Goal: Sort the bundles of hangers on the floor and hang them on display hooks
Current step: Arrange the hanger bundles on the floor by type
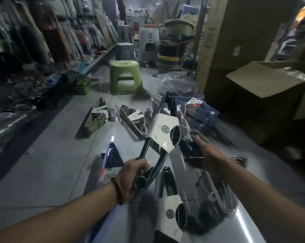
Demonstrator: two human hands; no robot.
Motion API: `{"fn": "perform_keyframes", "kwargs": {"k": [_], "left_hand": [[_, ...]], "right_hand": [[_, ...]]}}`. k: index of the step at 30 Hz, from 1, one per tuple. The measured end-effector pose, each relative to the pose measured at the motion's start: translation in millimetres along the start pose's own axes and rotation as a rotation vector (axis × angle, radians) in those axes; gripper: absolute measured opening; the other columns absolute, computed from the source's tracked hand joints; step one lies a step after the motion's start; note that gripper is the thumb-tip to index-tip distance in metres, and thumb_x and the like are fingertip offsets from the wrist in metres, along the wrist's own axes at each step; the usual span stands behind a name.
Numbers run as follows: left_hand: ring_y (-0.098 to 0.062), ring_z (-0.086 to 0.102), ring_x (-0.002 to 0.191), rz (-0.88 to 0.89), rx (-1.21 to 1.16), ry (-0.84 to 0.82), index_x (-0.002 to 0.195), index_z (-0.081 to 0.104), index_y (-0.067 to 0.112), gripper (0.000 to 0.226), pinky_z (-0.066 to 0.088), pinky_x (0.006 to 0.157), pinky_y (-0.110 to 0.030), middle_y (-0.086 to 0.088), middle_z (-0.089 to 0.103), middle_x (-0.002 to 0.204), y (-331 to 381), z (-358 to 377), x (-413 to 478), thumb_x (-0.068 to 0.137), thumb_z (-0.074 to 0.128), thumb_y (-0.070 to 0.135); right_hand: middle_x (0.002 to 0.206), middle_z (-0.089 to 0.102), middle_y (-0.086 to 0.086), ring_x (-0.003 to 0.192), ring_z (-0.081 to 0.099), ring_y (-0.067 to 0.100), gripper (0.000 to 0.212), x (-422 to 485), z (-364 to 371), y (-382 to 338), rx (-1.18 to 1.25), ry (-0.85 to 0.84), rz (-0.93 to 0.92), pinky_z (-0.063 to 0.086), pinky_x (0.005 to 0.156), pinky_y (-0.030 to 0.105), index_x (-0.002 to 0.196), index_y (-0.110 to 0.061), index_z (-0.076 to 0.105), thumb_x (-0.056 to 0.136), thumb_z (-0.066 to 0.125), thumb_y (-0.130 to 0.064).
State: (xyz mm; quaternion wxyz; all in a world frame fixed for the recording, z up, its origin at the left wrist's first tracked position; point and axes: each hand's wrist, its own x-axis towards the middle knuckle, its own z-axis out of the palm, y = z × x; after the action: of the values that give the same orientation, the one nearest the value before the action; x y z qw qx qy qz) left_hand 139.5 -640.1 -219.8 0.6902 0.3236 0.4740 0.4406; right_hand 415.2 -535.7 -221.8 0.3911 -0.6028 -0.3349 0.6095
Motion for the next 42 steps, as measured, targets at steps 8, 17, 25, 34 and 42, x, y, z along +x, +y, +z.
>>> {"fn": "perform_keyframes", "kwargs": {"k": [8,17,25,34,42], "left_hand": [[-0.019,0.059,0.058,-0.118,0.183,-0.006,0.085,0.067,0.011,0.013,0.045,0.058,-0.026,-0.005,0.063,0.069,-30.3,-4.5,1.7,0.081,0.074,0.023],[-0.012,0.064,0.077,-0.126,1.106,-0.039,0.086,0.060,0.020,0.011,0.057,0.072,-0.030,0.004,0.066,0.081,-96.5,6.6,-14.9,0.086,0.070,0.017],[-0.025,0.058,0.116,-0.157,1.193,0.180,0.133,0.033,0.014,0.056,0.047,0.099,-0.030,-0.005,0.051,0.131,-200.4,24.0,-53.4,0.083,0.056,0.018],[-0.027,0.040,0.126,-0.196,1.522,0.142,0.129,0.035,0.021,0.059,0.045,0.104,-0.037,-0.007,0.035,0.139,-198.7,32.9,-51.4,0.084,0.064,0.045],[-0.022,0.050,0.124,-0.203,0.687,0.175,0.154,0.022,0.015,0.093,0.040,0.104,-0.029,-0.008,0.046,0.149,-189.7,16.8,-12.1,0.081,0.071,0.044]], "right_hand": [[0.086,0.064,0.019,0.058,0.064,0.026,0.062,-15.9,-35.7,32.1,-0.243,0.120,-0.015,0.054,0.051,0.034,0.102,-0.008,0.063,0.077,0.082,-0.061],[0.093,0.069,0.019,0.070,0.068,0.029,0.035,-43.3,-34.7,81.6,-0.773,0.036,0.088,0.058,0.057,0.033,0.117,0.003,0.065,0.103,0.063,-0.029],[0.123,0.059,0.022,0.102,0.063,0.032,0.039,-71.5,-13.0,162.3,-1.403,0.126,-0.073,0.049,0.075,0.036,0.135,0.002,0.051,0.105,0.046,-0.022],[0.132,0.046,0.024,0.114,0.055,0.039,0.048,-91.3,-15.2,205.6,-0.859,0.422,-0.103,0.052,0.097,0.051,0.134,-0.006,0.035,0.094,0.061,-0.011],[0.122,0.066,0.020,0.110,0.063,0.040,0.056,-77.2,-15.0,219.2,-0.357,0.553,0.266,0.052,0.100,0.045,0.131,-0.007,0.052,0.091,0.071,-0.042]]}}
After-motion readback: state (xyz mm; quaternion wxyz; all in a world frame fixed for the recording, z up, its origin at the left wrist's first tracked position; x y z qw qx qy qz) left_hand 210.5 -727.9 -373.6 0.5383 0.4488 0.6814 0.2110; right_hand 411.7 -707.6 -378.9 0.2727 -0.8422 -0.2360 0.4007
